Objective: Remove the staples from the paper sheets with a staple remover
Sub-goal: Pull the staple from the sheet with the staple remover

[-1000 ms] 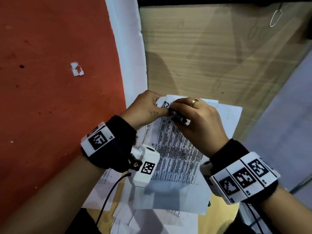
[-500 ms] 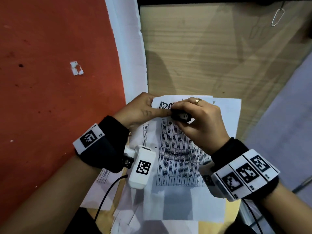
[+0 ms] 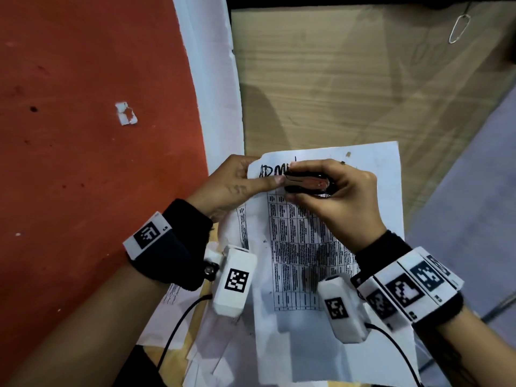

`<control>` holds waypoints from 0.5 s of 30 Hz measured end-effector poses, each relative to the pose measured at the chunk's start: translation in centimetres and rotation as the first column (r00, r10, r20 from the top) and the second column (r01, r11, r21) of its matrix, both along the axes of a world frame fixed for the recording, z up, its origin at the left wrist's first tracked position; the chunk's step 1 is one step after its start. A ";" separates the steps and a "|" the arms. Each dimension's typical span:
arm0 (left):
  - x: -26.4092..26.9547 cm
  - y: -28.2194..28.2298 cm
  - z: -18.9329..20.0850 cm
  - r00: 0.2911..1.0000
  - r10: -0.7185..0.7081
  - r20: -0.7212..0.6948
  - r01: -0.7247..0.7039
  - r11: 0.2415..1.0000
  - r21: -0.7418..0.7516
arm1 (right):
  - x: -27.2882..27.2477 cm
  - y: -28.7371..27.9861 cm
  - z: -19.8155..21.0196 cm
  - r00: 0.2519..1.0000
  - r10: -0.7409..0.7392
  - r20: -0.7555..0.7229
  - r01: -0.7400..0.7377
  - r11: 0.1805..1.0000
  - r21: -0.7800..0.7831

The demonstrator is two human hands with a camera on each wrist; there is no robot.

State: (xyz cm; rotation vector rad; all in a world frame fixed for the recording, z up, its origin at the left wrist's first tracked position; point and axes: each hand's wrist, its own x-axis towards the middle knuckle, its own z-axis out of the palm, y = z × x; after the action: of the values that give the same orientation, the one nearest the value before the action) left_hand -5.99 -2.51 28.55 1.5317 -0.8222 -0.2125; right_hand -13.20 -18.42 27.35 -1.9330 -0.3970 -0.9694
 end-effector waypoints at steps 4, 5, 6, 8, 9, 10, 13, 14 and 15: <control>0.7 -0.8 -1.3 0.957 0.216 0.196 -0.233 0.970 0.071 | 0.4 0.0 -0.4 0.999 -0.035 0.011 0.035 0.999 -0.003; 0.9 -1.0 -1.7 0.930 0.265 0.253 -0.294 0.952 0.084 | 0.5 0.1 -0.6 0.998 -0.058 0.019 0.058 0.998 -0.012; 0.9 -1.2 -1.9 0.893 0.317 0.319 -0.362 0.927 0.092 | 0.8 0.3 -0.9 0.996 -0.081 0.032 0.082 0.996 -0.022; 0.7 -1.5 -2.1 0.798 0.401 0.450 -0.492 0.864 0.103 | 1.3 0.5 -1.4 0.987 -0.142 0.073 0.147 0.987 -0.067; 0.7 -1.5 -2.2 0.768 0.430 0.475 -0.535 0.838 0.107 | 1.5 0.5 -1.7 0.979 -0.179 0.097 0.188 0.978 -0.093; 1.0 -1.2 -2.4 0.746 0.452 0.490 -0.566 0.817 0.109 | 1.6 0.4 -1.9 0.970 -0.213 0.117 0.226 0.968 -0.111; 2.5 0.2 -2.6 0.761 0.456 0.461 -0.569 0.810 0.138 | 2.1 -0.2 -2.7 0.955 -0.274 0.112 0.290 0.941 -0.174; 2.8 0.5 -2.7 0.769 0.443 0.460 -0.559 0.815 0.150 | 2.3 -0.4 -3.2 0.954 -0.285 0.091 0.298 0.933 -0.203; 2.8 0.8 -2.5 0.780 0.423 0.461 -0.544 0.822 0.167 | 2.5 -0.5 -3.8 0.954 -0.295 0.063 0.301 0.926 -0.227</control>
State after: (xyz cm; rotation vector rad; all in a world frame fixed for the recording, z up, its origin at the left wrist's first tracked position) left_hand -3.19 -1.71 26.05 2.0608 -0.6940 0.4084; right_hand -10.70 -18.91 23.57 -2.2421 -0.2440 -1.1895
